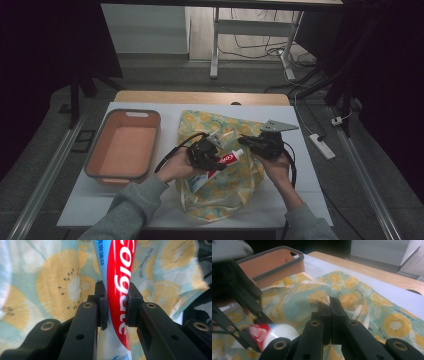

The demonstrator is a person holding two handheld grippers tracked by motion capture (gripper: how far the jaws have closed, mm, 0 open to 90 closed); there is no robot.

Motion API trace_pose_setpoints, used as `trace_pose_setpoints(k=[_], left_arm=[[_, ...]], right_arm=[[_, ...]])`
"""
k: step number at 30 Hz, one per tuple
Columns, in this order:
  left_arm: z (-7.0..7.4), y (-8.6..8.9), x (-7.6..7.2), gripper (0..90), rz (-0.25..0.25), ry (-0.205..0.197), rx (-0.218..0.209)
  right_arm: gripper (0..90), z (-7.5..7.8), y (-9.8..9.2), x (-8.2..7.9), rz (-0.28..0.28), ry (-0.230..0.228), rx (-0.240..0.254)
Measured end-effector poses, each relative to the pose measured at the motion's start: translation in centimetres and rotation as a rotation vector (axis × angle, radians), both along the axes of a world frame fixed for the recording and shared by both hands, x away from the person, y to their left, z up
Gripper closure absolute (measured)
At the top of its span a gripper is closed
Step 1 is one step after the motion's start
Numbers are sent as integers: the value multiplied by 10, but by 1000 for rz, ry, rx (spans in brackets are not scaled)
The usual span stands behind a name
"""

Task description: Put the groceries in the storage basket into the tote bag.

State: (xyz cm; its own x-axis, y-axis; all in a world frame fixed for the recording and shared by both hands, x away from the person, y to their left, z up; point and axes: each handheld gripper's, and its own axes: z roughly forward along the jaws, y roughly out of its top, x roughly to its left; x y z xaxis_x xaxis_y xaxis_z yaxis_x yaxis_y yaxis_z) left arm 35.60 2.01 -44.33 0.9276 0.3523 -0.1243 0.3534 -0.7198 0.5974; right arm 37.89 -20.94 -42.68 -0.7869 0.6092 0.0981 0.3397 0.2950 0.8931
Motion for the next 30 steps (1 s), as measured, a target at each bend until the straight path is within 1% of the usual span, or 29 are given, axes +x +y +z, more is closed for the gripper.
trace_pose_setpoints(k=[3,6,8,10,15,19,22,26,28,30], left_arm=[[-3,-4,1,759,5,-8,21],[-6,-6,3,759,32,-24,45],[-8,-7,4,759,37,-23,55],[-9,-8,6,759,45,-19,54],[-7,-9,12,758,79,-42,48],[-8,-12,19,758,91,-32,44],[-12,-16,25,757,107,-31,45],[-16,-20,31,755,134,-42,35],[-20,-22,34,752,144,-46,40],[-25,-24,36,750,142,-40,56]], right_arm=[[888,2,1,-2,3,-6,3],[888,3,1,-3,8,-4,16],[888,3,1,-3,13,1,26],[888,4,3,-5,21,1,30],[888,6,6,-7,34,4,38],[888,5,6,-7,39,18,47],[888,4,7,-6,42,26,49],[889,3,8,-7,49,28,46],[888,3,8,-7,48,29,41],[888,1,8,-6,44,36,36]])
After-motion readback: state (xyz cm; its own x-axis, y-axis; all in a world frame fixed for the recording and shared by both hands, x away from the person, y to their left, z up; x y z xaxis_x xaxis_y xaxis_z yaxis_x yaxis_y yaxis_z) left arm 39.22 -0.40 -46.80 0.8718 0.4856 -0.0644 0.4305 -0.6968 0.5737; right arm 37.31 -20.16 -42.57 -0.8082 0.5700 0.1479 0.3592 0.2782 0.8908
